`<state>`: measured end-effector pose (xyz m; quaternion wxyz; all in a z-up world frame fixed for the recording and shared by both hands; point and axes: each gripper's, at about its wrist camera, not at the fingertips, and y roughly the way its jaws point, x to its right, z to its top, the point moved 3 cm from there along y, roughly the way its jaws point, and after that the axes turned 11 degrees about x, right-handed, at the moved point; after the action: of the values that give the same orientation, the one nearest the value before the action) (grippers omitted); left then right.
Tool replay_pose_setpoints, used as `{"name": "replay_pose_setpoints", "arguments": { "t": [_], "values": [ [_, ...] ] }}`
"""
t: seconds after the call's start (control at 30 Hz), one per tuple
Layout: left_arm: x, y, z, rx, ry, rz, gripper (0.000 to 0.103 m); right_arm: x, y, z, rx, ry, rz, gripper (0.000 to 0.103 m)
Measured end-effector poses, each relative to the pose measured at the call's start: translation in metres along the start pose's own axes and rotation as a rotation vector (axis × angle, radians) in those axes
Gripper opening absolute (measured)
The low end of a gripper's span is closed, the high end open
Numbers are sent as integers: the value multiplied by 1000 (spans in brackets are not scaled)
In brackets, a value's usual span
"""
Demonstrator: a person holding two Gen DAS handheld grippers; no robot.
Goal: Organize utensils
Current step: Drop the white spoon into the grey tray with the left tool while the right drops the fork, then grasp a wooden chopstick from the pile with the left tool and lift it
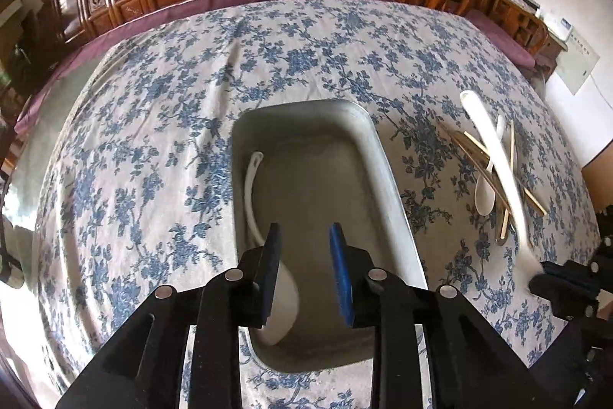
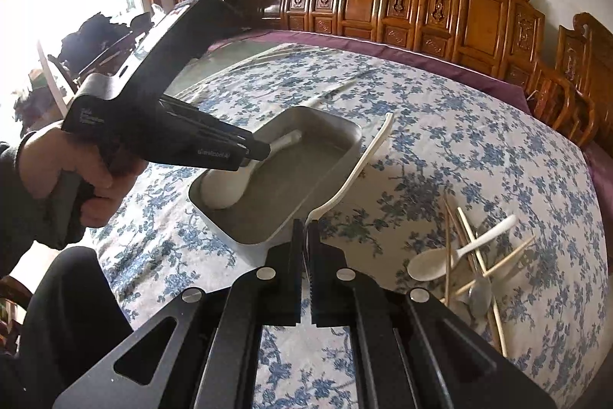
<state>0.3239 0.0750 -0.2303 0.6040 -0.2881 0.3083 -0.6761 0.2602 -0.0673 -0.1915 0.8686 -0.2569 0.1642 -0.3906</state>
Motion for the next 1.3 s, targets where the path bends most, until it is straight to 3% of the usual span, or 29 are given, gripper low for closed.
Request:
{"name": "replay_pose_setpoints", "arguments": {
  "t": [0.47,0.9,1.1,1.3],
  "values": [
    [-53,-53,-27,95,-64,34,36,-37,52,17,-35,-2,59,4],
    [-62,-80,-44,165,-113,21,41,-49,91,7,-102,-14,26,5],
    [-58,-86,-43,179,-115,6,42,-42,80,7,-83,14,17,5],
    [-43,-89,-45,180,-90,-6,45,-19,32,-3,-30,61,-27,5]
  ]
}}
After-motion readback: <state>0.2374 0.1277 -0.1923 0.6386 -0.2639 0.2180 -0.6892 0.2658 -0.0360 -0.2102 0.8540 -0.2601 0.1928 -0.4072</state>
